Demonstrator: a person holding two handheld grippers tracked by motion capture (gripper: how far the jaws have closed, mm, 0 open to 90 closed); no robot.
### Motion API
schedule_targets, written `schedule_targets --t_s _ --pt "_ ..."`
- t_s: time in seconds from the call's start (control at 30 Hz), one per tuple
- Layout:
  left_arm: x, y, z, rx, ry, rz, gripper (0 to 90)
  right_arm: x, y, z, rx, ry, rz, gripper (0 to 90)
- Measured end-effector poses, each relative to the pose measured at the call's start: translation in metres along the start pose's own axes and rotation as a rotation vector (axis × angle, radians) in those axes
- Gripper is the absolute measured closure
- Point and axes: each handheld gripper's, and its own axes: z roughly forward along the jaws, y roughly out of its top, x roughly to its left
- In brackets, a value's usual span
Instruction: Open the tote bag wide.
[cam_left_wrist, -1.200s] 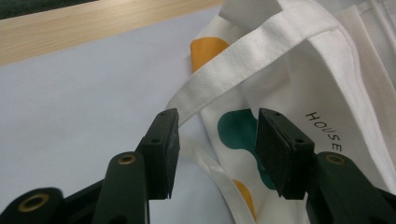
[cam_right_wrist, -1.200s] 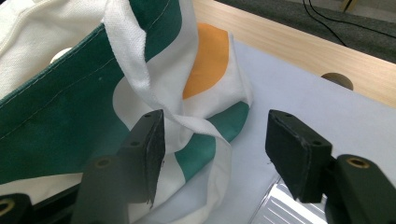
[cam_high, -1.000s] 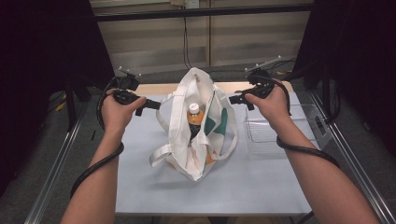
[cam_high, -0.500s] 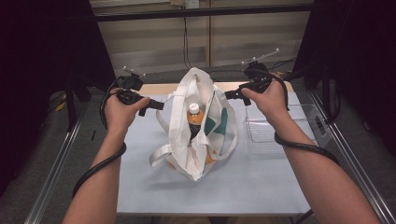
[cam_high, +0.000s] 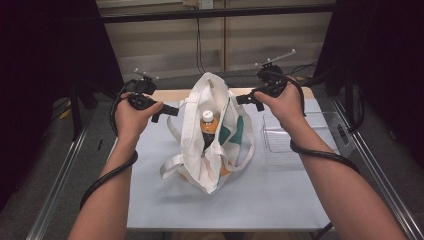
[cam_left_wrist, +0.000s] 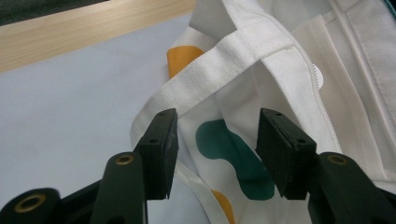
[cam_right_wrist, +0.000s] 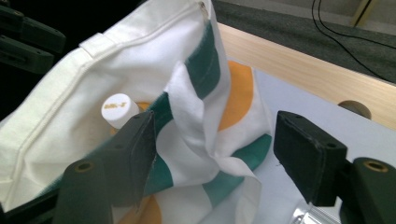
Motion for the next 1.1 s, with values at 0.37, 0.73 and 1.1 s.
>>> schedule_targets --t_s 0.37,0.73,1.1 --pt "-0.006 0.006 0.004 0.009 -0.002 0.023 47.4 0.013 0.007 0.012 -0.013 0.016 0.008 26.5" --pt "-0.009 0.009 0.004 -0.007 0.002 0.008 39.9 0.024 0.009 0.029 0.013 0.019 -0.001 33.5" --pt "-0.021 0.018 0.003 -0.031 -0.031 -0.016 28.4 0.022 0.005 0.036 0.04 0.02 0.013 55.4"
